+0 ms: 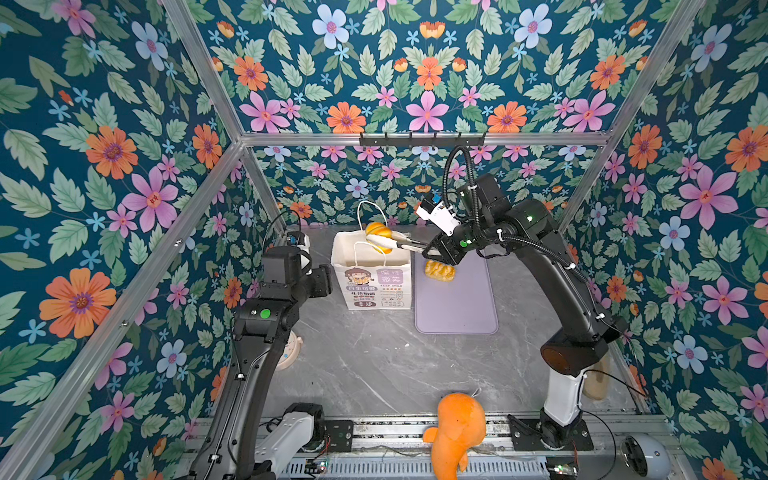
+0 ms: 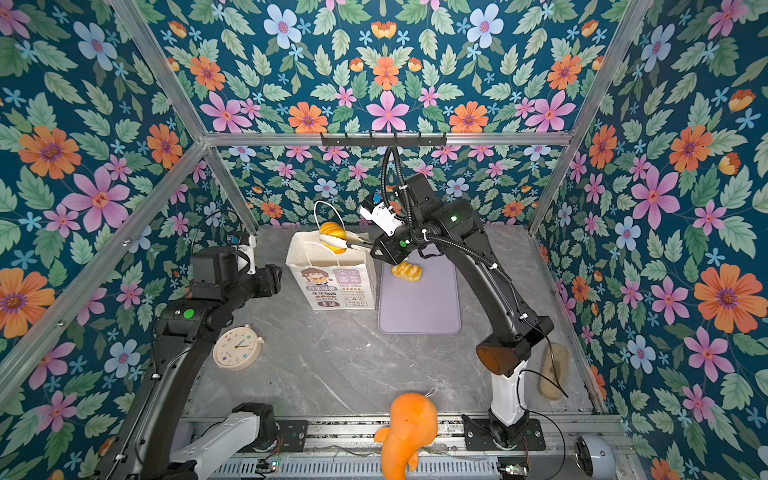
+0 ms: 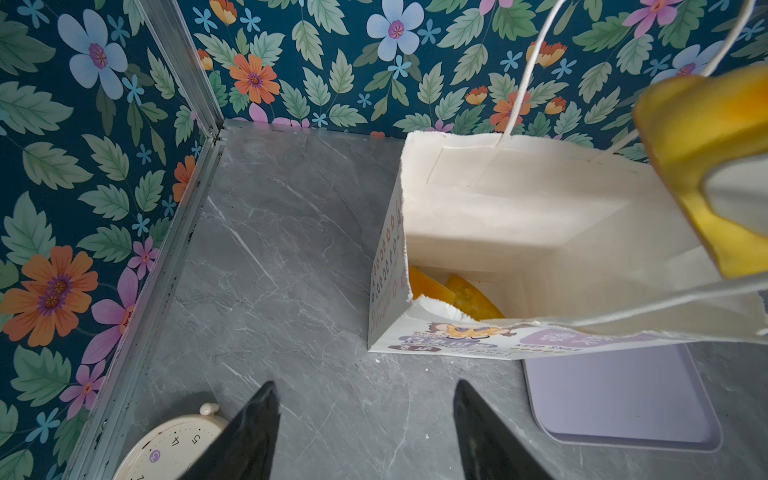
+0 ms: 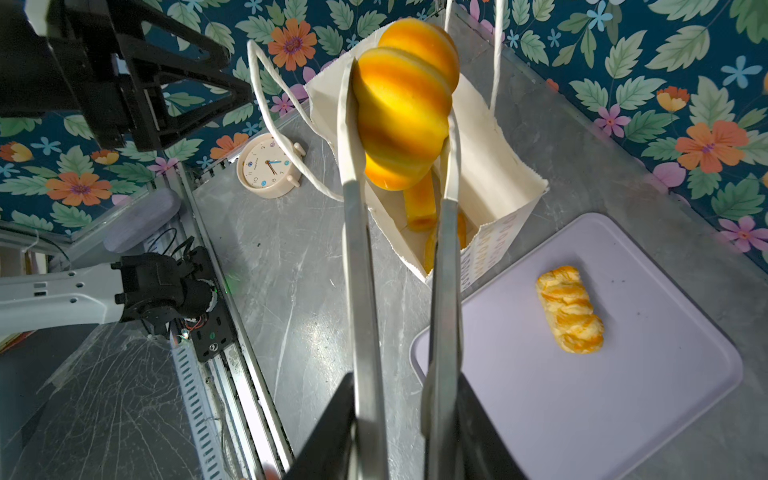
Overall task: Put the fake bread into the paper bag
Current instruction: 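Lower the striped bun into the bag and open the tongs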
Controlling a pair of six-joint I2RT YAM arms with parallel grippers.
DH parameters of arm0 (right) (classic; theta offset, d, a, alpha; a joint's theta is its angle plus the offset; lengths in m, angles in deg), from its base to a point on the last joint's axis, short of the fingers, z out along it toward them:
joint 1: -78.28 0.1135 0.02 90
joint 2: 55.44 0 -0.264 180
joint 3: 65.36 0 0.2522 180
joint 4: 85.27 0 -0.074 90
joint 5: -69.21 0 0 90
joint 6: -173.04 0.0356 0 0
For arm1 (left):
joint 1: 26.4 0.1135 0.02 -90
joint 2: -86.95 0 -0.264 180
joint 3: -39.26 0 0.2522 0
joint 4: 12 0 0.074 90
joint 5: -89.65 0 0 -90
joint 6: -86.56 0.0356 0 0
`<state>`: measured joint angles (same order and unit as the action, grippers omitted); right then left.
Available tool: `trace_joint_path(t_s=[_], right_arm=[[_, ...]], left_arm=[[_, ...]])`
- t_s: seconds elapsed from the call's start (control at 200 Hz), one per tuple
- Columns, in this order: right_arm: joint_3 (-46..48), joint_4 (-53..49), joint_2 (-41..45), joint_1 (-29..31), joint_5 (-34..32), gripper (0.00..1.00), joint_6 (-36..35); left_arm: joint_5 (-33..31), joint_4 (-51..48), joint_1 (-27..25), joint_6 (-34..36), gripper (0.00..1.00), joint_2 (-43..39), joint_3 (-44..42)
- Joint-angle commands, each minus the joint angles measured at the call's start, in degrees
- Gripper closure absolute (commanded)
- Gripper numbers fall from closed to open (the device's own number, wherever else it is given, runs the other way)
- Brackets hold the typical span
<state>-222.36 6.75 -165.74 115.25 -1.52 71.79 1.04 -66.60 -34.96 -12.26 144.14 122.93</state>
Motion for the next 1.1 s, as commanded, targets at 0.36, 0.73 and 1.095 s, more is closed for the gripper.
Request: trace_joint_path(t_s=[0.36,0.73,1.095], right_arm=[[-4.1,-3.1,-4.3,-0.1,-0.6,0.66,-2.6],[-7.8,-5.7,-8.4,-0.1,-2.9,0.66,-3.4],[-8.8,-5.3,-10.4,0.5,-3.0,0.64,-3.4]], left_arm=[[0.5,-0.1,0.0,0.2,0.33,0.1,0.6],[1.1,0.8,0.0,0.1,0.33,0.3,-0.8],[1.4,1.2,0.0,-0.1,0.33,0.2,-1.1]])
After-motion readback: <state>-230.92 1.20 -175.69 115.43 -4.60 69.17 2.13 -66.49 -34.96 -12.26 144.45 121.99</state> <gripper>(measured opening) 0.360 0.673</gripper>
